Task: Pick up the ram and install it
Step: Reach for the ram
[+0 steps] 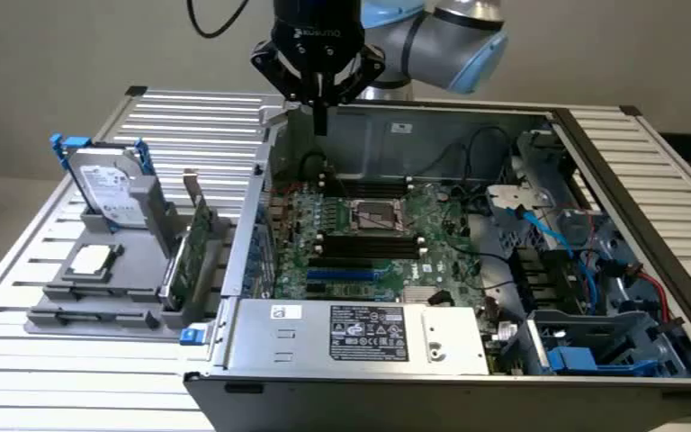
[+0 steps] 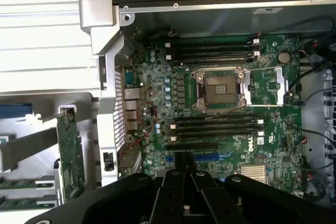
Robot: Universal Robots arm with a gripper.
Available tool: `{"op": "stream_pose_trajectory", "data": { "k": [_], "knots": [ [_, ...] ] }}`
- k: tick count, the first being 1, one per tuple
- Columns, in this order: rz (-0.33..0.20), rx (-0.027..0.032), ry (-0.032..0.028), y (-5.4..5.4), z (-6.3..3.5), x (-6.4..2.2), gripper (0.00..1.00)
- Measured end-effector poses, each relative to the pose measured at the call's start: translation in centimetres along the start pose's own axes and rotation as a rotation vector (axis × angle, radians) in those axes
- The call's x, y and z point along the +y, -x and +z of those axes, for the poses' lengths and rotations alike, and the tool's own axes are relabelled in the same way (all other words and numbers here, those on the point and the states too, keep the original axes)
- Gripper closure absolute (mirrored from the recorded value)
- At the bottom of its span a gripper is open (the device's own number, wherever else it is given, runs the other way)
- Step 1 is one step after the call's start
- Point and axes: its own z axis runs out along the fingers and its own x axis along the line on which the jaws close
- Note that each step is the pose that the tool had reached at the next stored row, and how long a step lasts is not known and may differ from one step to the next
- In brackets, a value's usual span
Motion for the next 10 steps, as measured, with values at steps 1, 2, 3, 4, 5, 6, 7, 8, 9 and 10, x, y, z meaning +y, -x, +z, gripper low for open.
{"op": "stream_pose_trajectory", "data": {
  "k": [1, 2, 3, 4, 5, 6, 7, 8, 9, 10],
  "knots": [
    [0.0, 0.0, 0.0, 0.0, 0.0, 0.0, 0.89],
    [0.0, 0.0, 0.0, 0.0, 0.0, 0.0, 0.89],
    [0.0, 0.0, 0.0, 0.0, 0.0, 0.0, 0.89],
    [0.0, 0.0, 0.0, 0.0, 0.0, 0.0, 0.89],
    [0.0, 0.0, 0.0, 0.0, 0.0, 0.0, 0.89],
    [0.0, 0.0, 0.0, 0.0, 0.0, 0.0, 0.89],
    [0.0, 0.0, 0.0, 0.0, 0.0, 0.0, 0.89],
    [0.0, -0.0001, 0.0, 0.0, 0.0, 0.0, 0.89],
    [0.0, 0.0, 0.0, 0.0, 0.0, 0.0, 0.89],
    [0.0, -0.0008, 0.0001, -0.18, -0.01, -0.02, 0.89]
  ]
}}
